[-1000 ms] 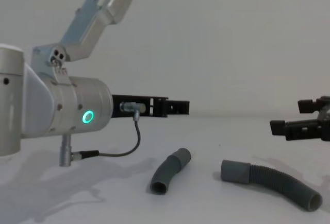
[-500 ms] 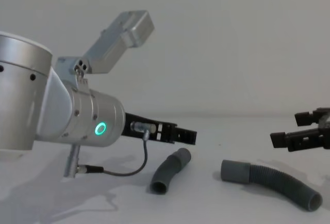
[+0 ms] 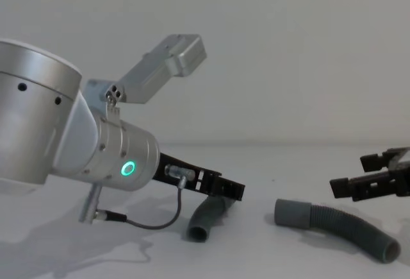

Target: Use both hands to pick up one end of the pipe from the table, align the ends, and insert them.

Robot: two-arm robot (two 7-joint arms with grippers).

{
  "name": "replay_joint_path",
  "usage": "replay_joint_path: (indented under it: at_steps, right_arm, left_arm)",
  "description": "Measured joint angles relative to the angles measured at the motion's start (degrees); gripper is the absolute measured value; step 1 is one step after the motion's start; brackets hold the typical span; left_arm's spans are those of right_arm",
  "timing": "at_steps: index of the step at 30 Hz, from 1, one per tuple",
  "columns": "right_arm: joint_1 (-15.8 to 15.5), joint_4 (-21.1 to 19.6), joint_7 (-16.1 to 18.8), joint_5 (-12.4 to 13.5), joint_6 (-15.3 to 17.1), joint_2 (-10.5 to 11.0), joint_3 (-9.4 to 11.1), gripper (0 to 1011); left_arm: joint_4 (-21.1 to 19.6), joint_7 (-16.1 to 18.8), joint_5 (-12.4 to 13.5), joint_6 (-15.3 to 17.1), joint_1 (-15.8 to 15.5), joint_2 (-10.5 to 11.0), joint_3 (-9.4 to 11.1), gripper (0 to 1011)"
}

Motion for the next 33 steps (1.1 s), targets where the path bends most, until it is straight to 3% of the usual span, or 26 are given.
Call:
replay_joint_path:
  at_steps: [33]
  right_arm:
    - [2.7, 2.8, -0.5, -1.1, 3.9, -0.9, -5.6, 1001]
  left_arm:
    - [5.2, -3.3, 3.2, -2.5, -3.0, -0.3, 2.1, 1001]
